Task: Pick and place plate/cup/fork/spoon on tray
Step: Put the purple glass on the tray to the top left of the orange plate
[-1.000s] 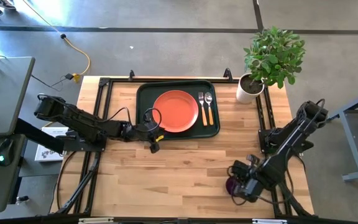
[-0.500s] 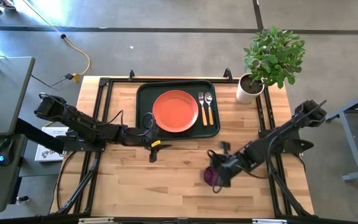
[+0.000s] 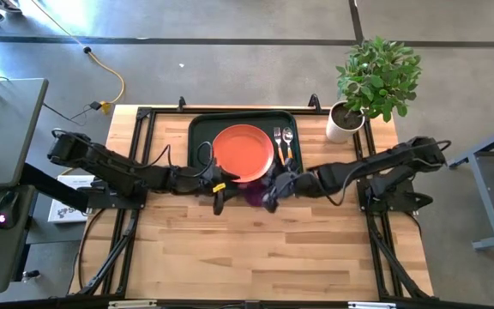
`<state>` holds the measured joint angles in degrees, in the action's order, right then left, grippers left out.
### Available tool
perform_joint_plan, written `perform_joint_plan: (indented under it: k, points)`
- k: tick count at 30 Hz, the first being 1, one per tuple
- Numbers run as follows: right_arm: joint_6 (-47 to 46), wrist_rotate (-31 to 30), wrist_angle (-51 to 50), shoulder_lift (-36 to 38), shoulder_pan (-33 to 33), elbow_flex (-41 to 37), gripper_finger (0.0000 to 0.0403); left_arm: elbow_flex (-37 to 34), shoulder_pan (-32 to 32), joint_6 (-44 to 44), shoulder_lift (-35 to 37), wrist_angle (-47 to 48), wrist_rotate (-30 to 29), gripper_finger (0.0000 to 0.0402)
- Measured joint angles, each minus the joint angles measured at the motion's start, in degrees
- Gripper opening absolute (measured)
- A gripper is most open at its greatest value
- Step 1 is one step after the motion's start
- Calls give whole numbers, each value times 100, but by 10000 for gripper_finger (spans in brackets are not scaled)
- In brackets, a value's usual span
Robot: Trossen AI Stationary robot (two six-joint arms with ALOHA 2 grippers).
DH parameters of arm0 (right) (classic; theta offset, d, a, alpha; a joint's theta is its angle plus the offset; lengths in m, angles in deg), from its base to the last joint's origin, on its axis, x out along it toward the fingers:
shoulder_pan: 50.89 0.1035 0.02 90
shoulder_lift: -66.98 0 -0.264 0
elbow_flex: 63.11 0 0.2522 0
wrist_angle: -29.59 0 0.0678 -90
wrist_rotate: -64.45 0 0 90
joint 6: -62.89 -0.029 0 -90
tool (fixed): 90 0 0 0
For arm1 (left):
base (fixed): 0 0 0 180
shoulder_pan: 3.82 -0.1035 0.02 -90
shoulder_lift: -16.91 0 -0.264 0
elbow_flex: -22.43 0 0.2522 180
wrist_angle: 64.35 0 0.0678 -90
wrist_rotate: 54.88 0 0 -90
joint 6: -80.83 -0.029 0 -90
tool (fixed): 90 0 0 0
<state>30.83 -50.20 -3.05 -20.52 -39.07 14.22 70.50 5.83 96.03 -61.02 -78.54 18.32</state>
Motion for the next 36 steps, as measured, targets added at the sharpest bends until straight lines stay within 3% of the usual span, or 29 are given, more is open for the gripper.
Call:
perform_joint_plan:
  k: [8,14,19,23,31,36]
  points:
    - [410,-1695,169,-12,-400,0,1,824,0,-525,380,1412,-1216,234]
    - [1249,-2861,1443,-250,-401,2,0,1271,-10,-1732,275,1427,-1652,234]
    - [2111,-3139,2701,-669,-302,7,0,1339,-31,-3180,121,1465,-2912,234]
    - [2796,-3449,3371,-952,-207,7,0,1339,-20,-3554,121,1485,-3495,234]
    - [3888,-3666,4182,-1119,11,7,0,1339,-11,-4069,123,1492,-3779,230]
    - [4504,-3728,4627,-1119,133,7,0,1339,-13,-4087,123,1522,-3751,203]
